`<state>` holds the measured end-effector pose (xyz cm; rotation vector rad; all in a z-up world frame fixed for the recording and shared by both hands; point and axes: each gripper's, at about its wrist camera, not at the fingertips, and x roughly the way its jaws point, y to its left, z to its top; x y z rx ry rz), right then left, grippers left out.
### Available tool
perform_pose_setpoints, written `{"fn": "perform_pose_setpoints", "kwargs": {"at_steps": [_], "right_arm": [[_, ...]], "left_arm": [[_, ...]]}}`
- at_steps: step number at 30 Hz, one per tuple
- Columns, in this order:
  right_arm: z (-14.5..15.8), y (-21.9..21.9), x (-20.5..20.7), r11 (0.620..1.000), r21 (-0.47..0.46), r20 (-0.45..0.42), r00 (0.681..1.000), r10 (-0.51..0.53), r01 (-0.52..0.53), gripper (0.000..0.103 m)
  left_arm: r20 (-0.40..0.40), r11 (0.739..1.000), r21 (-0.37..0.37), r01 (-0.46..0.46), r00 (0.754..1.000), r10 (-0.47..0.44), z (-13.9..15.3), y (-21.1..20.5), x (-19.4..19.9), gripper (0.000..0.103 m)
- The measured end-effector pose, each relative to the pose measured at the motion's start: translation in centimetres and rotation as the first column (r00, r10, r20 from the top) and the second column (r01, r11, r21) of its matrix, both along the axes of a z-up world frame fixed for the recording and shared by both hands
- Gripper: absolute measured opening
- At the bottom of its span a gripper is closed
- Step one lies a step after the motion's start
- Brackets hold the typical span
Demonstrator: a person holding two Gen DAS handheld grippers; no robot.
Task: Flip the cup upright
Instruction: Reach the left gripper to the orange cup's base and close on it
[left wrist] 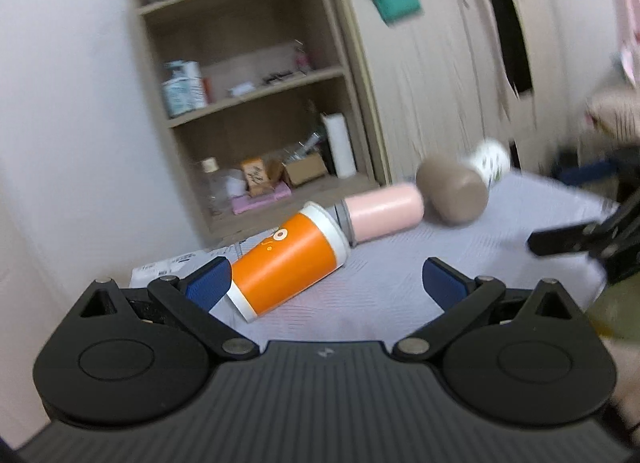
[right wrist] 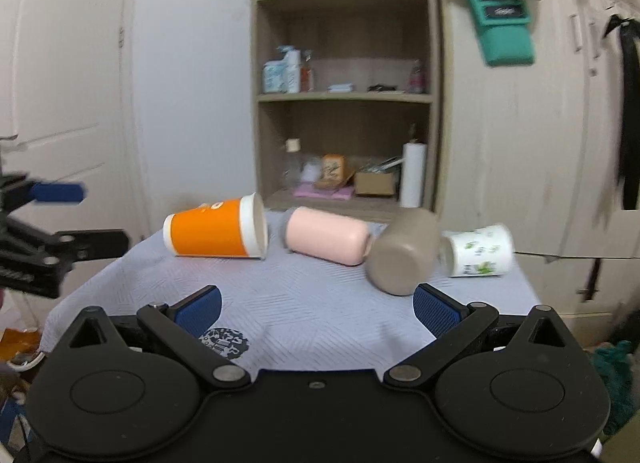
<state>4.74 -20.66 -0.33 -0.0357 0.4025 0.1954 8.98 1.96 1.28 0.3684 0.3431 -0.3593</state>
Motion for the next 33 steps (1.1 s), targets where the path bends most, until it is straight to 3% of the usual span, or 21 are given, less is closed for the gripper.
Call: {"fn": "perform_pose_setpoints", "kwargs": {"at_steps": [4,12,19,25,28,29,31,33], "right_arm": [[-0.5,0.3,2.6,0.999,-0.001,-0.028,0.999,0.039,-0.039,0.103],[-1.4,1.3,6.0,0.996,0.001,-0.074,0.993,0.094,-0.094,0.103],[-2.2,1.7,7.2,0.997,0.009,-0.107,0.991,0.077,-0.077,0.103],[-2.8,1.2,8.0,0.998,0.027,-0.144,0.988,0.063,-0.06,0.103],[-3.0,0.9,8.2,0.998,0.025,-0.15,0.987,0.056,-0.053,0.103],[-3.0,0.8,8.2,0.998,0.025,-0.152,0.987,0.054,-0.051,0.103],[-3.1,0.6,8.3,0.999,0.029,-0.159,0.986,0.048,-0.044,0.103],[-3.3,0.4,8.5,0.999,0.034,-0.165,0.985,0.045,-0.04,0.103]], "left_arm": [[-0.053,0.991,0.123,0.053,0.997,-0.047,-1.5,0.3,5.1,0.102],[-0.148,0.953,0.238,0.185,0.977,-0.153,-2.4,1.3,12.5,0.1],[-0.215,0.933,0.259,0.25,0.957,-0.196,-3.2,1.3,16.2,0.1],[-0.333,0.917,0.225,0.329,0.91,-0.245,-4.6,1.0,18.9,0.1],[-0.327,0.923,0.218,0.317,0.915,-0.237,-4.9,1.0,19.2,0.099],[-0.323,0.925,0.217,0.311,0.917,-0.233,-4.9,1.1,19.3,0.098],[-0.315,0.925,0.235,0.299,0.924,-0.218,-5.1,1.0,19.2,0.083],[-0.299,0.925,0.251,0.286,0.931,-0.207,-5.1,0.9,18.9,0.078]]}}
